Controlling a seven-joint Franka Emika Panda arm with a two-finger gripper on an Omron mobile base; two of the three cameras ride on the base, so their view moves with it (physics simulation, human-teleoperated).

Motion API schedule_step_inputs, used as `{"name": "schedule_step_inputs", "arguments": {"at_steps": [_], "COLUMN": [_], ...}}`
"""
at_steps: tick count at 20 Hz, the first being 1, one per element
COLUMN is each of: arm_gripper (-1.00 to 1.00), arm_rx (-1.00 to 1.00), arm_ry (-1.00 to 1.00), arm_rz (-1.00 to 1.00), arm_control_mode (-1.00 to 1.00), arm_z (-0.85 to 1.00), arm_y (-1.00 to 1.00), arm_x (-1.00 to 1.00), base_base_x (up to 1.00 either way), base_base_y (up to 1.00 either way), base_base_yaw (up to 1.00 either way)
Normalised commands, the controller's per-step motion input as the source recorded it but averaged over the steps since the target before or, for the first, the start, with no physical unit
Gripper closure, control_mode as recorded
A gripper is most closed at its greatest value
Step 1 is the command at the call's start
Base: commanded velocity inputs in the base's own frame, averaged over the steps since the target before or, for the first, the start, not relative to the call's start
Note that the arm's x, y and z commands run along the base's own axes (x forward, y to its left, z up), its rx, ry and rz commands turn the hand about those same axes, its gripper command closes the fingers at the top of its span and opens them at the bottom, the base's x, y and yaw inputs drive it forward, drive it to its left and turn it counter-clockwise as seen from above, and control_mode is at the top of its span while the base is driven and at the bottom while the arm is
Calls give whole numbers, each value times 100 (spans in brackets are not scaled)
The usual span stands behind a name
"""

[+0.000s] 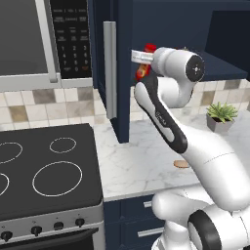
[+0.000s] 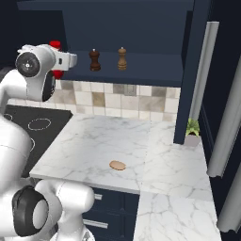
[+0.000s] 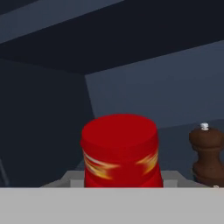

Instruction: There are various items on the counter. Only move the condiments/shakers into the cabinet.

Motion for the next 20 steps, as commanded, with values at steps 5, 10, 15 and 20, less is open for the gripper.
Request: {"name": "schedule_step_inputs", "arguments": {"at_steps": [5,10,15,20], "arm_gripper": [100,100,100,100], "arm_rx": [-3,-1,0,-1], "arm_ry": [0,4,6,6], "arm_rz": [-7,-3,-2,0], "arm_control_mode": [-100,-100,-100,-100], "arm_z": [0,0,-1,-26], "arm_y": [7,0,0,0], "arm_x": [74,61,53,33], "base_base_x": [0,0,0,0], "base_base_y": [0,0,0,0], "base_base_yaw": [0,0,0,0]}}
